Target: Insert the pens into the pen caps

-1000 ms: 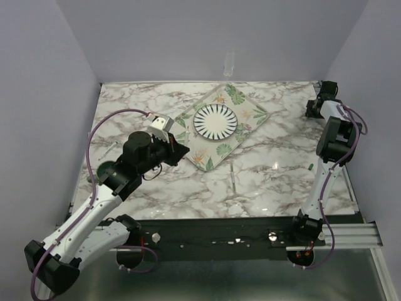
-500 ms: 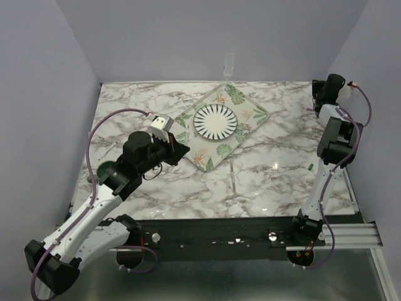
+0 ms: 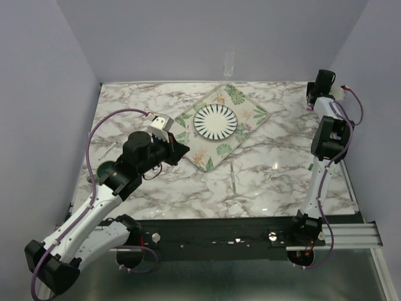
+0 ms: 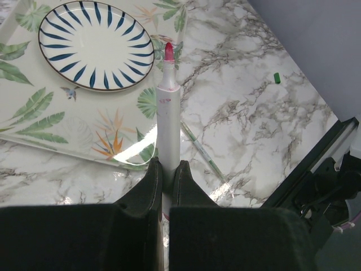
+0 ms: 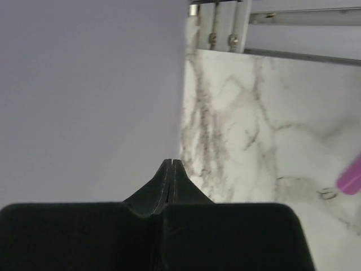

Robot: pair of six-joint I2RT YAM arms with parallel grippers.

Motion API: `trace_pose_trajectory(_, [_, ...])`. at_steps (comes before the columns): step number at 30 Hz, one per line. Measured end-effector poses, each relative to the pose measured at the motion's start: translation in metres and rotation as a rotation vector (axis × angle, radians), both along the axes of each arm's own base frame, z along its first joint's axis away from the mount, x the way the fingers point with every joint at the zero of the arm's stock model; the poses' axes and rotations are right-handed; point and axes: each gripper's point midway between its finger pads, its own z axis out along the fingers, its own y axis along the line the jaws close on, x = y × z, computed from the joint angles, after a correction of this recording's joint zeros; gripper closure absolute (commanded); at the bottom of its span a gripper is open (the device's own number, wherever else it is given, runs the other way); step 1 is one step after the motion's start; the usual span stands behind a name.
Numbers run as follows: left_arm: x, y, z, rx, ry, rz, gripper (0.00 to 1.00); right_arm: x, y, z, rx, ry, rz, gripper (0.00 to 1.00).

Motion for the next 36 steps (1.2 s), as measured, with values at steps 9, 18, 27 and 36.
trace_pose_trajectory(9, [-0.001,0.001,0.001,-0.003,-0.005,0.0,1.0,-0.025,-0.007,-0.058,0.046,0.184,-0.079,0.99])
trace_pose_trajectory(18, [-0.001,0.001,0.002,-0.004,-0.007,0.0,1.0,-0.043,-0.009,-0.071,0.074,0.282,-0.124,0.99])
trace_pose_trajectory(27, [-0.002,0.001,0.004,-0.008,-0.013,0.0,1.0,-0.059,-0.011,-0.084,0.088,0.358,-0.16,0.99])
trace_pose_trajectory(36, [-0.003,0.002,0.005,-0.011,-0.016,0.0,1.0,-0.068,-0.015,-0.09,0.083,0.395,-0.178,0.99])
